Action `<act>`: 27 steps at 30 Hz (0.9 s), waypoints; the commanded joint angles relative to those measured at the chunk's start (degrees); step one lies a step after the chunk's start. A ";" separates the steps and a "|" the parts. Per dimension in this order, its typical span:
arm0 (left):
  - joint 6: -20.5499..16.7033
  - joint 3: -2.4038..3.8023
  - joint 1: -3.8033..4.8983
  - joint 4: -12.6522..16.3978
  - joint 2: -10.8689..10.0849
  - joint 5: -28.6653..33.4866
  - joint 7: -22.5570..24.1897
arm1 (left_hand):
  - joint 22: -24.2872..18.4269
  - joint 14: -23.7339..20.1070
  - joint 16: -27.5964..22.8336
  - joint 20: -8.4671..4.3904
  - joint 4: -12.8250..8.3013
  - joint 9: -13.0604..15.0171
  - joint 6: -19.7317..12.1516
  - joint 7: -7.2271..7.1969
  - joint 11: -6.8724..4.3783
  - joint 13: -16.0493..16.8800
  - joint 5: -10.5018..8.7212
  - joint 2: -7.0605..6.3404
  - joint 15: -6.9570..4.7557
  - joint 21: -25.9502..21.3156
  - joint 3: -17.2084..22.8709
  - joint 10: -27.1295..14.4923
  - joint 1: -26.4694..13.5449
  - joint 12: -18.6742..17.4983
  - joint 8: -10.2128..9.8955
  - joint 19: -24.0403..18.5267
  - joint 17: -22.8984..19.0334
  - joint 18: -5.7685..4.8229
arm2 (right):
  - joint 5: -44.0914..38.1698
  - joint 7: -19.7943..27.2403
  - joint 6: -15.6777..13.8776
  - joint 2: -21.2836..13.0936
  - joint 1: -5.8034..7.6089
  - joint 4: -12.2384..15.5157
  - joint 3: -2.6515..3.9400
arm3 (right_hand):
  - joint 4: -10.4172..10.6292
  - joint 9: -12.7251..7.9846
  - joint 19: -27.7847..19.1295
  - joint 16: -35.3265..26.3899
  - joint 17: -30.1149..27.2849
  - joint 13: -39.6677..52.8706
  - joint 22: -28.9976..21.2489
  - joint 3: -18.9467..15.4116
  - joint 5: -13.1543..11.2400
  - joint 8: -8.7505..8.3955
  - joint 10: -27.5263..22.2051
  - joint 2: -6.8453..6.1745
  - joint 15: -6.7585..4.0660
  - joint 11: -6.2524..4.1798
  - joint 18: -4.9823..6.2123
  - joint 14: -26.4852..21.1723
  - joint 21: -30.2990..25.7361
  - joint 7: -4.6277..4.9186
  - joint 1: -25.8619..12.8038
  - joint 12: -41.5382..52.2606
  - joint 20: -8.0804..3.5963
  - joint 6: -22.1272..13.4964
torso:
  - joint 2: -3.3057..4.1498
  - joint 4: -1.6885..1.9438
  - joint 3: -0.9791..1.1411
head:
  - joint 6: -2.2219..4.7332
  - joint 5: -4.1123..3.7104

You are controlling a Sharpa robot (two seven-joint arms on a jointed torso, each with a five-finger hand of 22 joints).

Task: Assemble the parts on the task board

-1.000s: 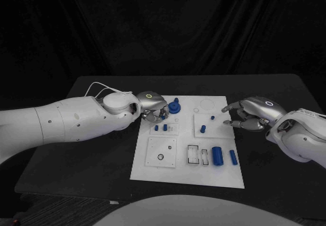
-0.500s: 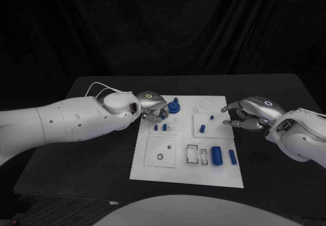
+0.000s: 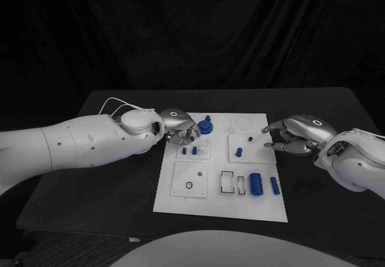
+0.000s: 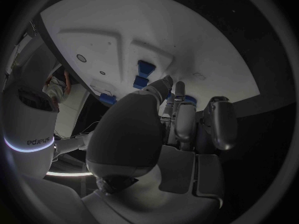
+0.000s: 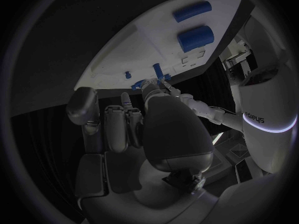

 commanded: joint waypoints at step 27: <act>-22.60 0.05 3.61 4.74 -12.83 38.37 22.14 | -0.48 -46.64 -32.61 4.19 11.32 -3.57 2.75 1.79 2.85 8.39 0.56 -2.12 7.33 -50.95 -12.02 -33.63 -1.51 11.98 0.94 -43.99 -30.23 3.46 | -0.98 -7.08 -2.11 -3.38 8.77 4.20 0.05 | -0.79 -1.17 -1.78 -3.81 2.98 -38.91 6.09 9.23 21.00 -1.18 -37.89 -7.39 1.51 3.48 1.61 1.97 -5.75 0.39 8.03 -54.42 1.35 2.28 | -0.06 0.06 -0.24 | 0.01 -0.71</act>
